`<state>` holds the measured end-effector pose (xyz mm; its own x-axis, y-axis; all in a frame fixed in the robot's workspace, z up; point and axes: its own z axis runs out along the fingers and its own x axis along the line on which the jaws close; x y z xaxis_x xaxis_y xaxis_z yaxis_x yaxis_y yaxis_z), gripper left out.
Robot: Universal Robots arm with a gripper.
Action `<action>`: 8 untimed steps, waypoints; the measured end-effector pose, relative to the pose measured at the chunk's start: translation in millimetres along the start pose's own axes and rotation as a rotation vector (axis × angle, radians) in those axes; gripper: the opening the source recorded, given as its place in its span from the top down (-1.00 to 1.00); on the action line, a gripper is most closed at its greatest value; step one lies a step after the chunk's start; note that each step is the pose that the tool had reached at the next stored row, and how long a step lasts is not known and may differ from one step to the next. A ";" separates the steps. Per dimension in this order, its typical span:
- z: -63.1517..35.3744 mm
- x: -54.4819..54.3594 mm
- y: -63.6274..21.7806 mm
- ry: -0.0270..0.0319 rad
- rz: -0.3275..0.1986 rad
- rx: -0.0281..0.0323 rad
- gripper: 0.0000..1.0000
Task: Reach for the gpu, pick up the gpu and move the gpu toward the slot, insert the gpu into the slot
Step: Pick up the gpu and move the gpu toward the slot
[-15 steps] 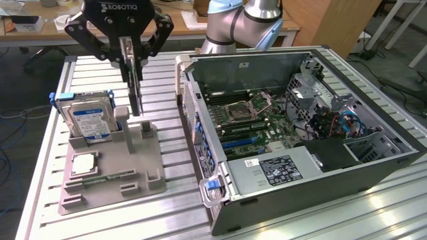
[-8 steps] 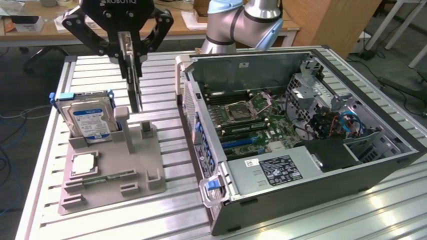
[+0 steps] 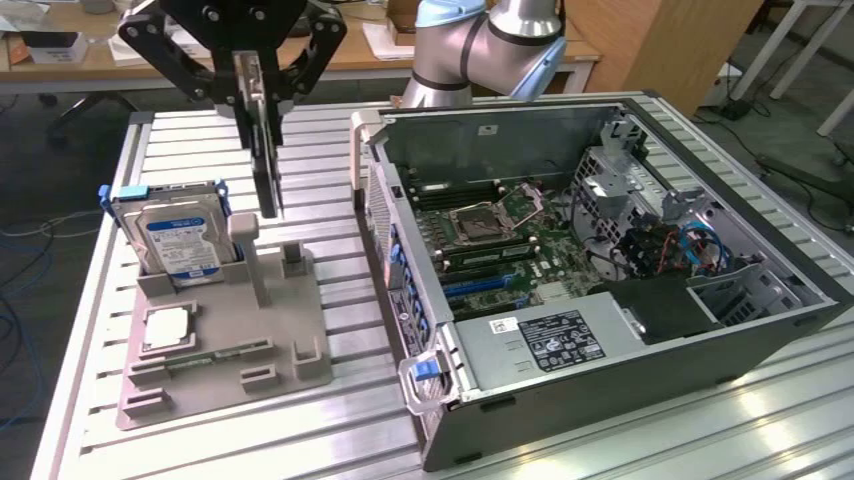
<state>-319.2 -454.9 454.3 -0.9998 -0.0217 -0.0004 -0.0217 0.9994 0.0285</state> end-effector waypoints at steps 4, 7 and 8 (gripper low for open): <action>-4.6 0.1 0.1 0.0000 0.000 0.0001 0.48; -8.0 0.1 0.2 0.0000 0.000 0.0001 0.48; -8.7 0.1 0.3 0.0001 0.000 -0.0001 0.48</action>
<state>-319.3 -454.9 463.0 -0.9998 -0.0219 -0.0003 -0.0219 0.9994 0.0286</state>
